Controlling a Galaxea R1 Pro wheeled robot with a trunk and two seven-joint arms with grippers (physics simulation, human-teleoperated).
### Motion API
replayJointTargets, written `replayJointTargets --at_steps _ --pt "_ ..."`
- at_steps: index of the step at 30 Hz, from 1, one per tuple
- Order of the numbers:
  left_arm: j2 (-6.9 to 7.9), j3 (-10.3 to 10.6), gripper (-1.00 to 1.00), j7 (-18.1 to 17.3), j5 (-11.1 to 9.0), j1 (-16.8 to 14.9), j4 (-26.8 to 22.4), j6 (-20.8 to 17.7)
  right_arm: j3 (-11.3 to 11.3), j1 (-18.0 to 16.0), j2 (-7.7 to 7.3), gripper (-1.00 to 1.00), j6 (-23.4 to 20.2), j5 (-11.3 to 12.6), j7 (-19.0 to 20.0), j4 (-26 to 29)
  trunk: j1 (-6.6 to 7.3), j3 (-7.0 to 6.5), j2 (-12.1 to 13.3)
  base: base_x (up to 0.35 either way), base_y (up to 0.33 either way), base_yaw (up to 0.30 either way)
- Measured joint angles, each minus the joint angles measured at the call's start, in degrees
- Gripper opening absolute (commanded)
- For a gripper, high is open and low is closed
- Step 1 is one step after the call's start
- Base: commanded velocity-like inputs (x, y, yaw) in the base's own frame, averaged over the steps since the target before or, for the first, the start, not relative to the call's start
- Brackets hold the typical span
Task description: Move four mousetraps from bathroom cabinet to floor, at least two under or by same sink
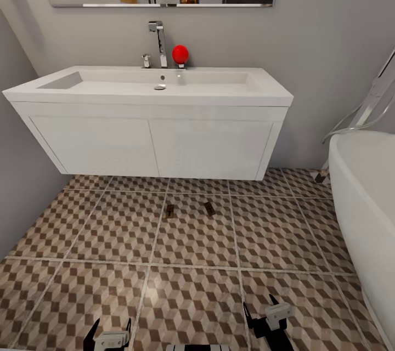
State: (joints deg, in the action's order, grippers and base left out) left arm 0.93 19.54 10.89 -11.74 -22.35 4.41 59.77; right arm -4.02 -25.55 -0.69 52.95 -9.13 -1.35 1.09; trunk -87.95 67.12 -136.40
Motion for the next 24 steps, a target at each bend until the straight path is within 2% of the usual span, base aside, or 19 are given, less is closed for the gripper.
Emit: replayJointTargets --at_steps 24 --pt "-0.19 0.0 1.0 0.0 0.0 0.0 0.0 0.0 0.0 0.0 0.0 1.0 0.0 0.0 0.0 0.0 0.0 0.0 0.0 0.0 0.0 0.0"
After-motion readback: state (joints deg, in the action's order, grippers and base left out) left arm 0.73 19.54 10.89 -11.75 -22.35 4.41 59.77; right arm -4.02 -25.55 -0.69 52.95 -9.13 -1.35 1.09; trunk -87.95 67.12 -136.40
